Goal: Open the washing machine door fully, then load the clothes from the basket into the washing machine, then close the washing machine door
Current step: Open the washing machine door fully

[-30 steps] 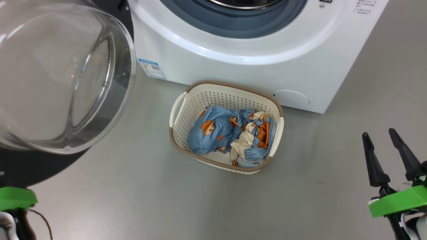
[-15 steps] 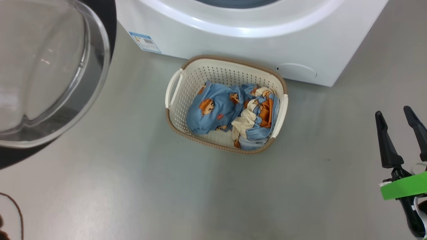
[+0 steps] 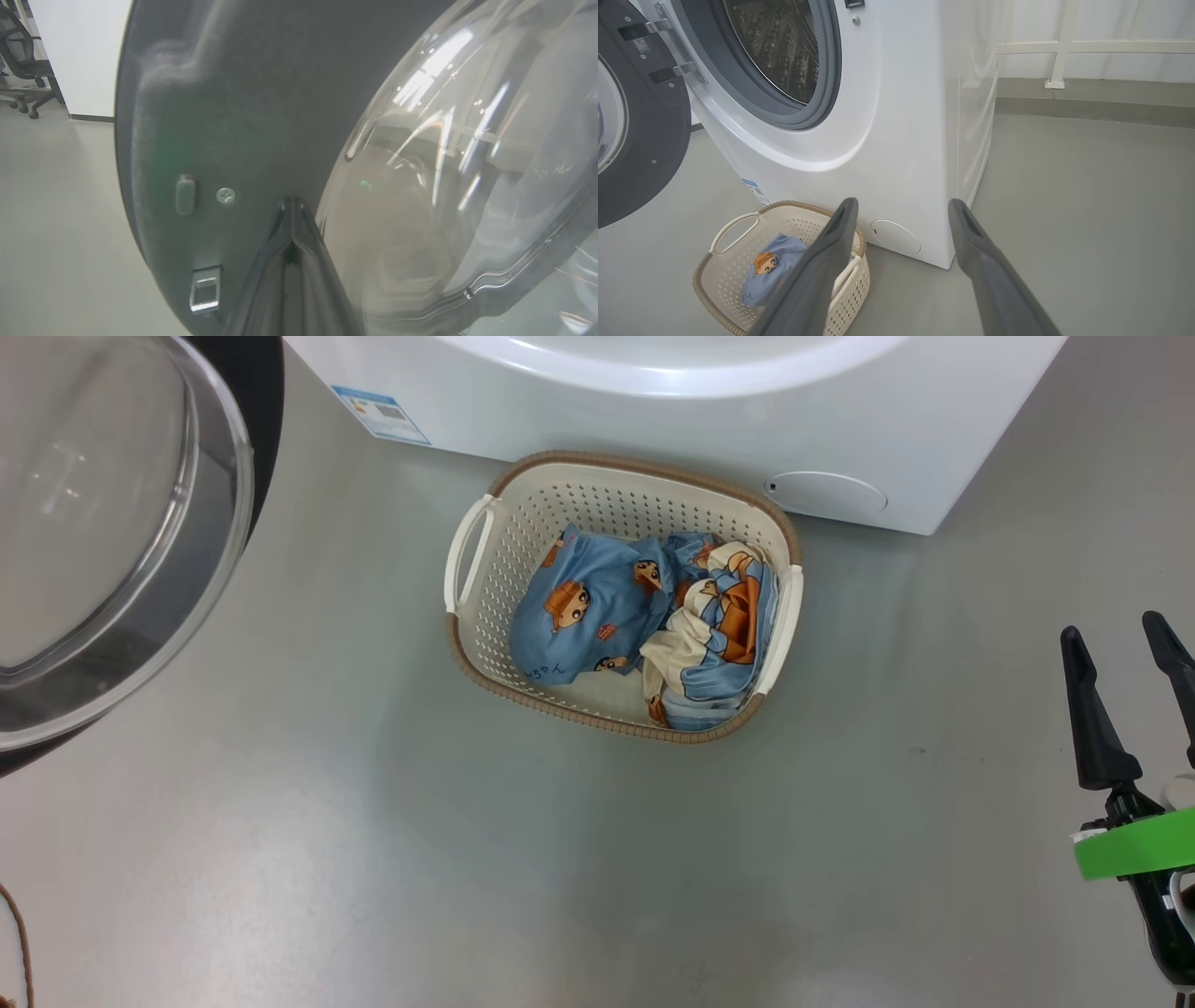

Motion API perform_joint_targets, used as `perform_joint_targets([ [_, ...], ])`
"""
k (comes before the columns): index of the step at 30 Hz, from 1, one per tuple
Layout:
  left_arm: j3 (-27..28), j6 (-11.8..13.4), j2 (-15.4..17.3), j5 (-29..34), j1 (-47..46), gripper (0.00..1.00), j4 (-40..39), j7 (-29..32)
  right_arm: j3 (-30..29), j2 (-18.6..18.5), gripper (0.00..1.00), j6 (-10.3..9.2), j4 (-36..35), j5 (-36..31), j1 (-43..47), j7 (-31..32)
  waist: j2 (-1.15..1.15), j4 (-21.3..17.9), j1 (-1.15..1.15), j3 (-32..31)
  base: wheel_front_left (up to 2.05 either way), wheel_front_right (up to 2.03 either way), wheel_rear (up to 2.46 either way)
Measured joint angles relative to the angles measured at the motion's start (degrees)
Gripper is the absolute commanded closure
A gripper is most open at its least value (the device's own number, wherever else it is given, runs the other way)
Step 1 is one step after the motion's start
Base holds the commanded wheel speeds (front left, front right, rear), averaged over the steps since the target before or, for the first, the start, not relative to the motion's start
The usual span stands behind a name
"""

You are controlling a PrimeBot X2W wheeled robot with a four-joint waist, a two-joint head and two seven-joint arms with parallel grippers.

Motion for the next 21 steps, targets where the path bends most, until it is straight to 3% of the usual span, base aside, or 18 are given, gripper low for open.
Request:
perform_joint_targets([
  [10, 1.6, -1.1, -0.1, 3.0, -0.6, 1.00, 0.7, 0.0, 0.1, 1.0, 0.00, 0.00, 0.3, 0.0, -0.7, -0.1, 0.00, -0.2, 0.00, -1.3, 0.00, 0.00, 0.00],
  [21, -2.2, -3.1, -2.9, 6.7, 6.0, 1.00, -3.6, 0.0, 0.8, 4.3, 0.00, 0.00, 1.9, 0.0, 0.8, -0.2, 0.00, -0.4, -0.01, -7.2, 0.00, 0.00, 0.00],
])
